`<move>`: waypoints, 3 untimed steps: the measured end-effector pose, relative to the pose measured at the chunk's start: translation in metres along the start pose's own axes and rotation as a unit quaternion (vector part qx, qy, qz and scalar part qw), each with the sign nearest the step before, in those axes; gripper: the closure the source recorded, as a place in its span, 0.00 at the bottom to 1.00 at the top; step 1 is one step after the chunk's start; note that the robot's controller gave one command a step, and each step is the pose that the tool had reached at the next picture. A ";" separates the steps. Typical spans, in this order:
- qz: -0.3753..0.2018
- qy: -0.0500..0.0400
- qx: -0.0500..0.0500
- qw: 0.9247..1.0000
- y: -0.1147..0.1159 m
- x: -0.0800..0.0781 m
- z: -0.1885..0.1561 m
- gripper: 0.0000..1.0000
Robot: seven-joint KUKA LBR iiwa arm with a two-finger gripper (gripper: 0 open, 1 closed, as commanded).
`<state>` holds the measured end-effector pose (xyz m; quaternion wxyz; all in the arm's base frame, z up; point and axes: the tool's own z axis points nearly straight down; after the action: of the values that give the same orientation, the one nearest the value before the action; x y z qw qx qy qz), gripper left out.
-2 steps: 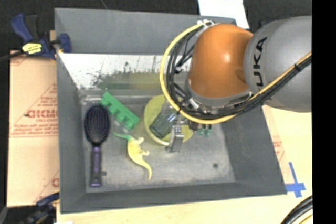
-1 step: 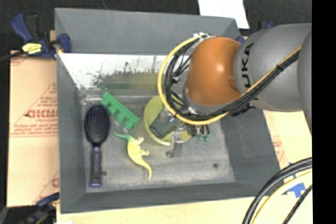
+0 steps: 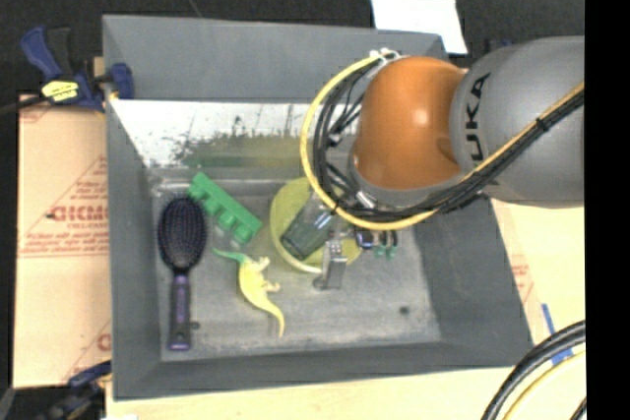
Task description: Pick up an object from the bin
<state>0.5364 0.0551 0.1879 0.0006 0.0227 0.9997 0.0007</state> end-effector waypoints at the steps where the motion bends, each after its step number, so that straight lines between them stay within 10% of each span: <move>1: -0.098 -0.002 0.000 0.995 -0.001 -0.019 0.032 0.00; 2: 0.009 -0.007 -0.001 1.000 -0.001 -0.013 -0.028 1.00; 3: 0.009 -0.007 -0.001 1.000 -0.001 -0.013 -0.028 1.00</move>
Offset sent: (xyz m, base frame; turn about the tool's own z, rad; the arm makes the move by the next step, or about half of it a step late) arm 0.0121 -0.0006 0.0268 0.0192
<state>0.5497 0.0536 0.2154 0.0073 0.0312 0.9995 0.0015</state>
